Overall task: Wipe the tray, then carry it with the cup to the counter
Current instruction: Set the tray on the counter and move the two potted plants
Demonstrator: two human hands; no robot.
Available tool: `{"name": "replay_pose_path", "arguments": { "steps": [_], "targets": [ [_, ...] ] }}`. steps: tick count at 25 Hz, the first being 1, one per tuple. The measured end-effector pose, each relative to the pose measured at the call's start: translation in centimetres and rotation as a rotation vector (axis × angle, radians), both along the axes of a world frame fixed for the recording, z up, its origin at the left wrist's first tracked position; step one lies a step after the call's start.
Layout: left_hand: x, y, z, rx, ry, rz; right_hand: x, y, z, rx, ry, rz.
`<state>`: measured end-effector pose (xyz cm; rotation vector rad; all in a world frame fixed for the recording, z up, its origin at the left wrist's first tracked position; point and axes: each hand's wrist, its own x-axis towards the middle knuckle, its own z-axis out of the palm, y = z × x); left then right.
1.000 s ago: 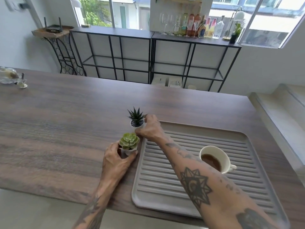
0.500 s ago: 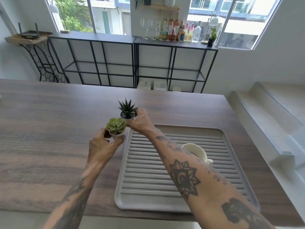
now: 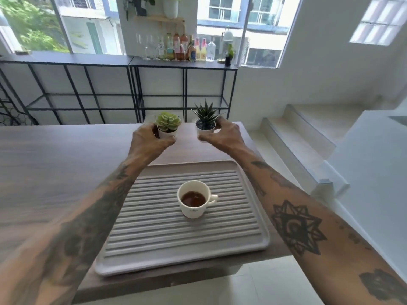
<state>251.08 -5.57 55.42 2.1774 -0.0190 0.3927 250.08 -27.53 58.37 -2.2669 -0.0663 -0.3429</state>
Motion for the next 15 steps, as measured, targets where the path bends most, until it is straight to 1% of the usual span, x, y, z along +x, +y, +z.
{"name": "replay_pose_path", "arguments": {
  "steps": [5, 9, 12, 15],
  "targets": [
    [2.8, -7.6, 2.2, 0.023, 0.036, -0.131, -4.0, -9.6, 0.3, 0.064, -0.020, -0.124],
    [5.2, -14.4, 2.7, 0.007, 0.055, -0.206, -7.8, -15.1, -1.6, 0.084, -0.007, -0.223],
    [6.7, -19.3, 1.5, -0.006, 0.123, -0.280, -9.7, -17.6, -4.1, 0.066, 0.033, -0.280],
    [7.7, -23.0, -1.2, -0.036, 0.206, -0.343, -10.9, -18.4, -7.1, 0.082, 0.064, -0.297]
  ]
}}
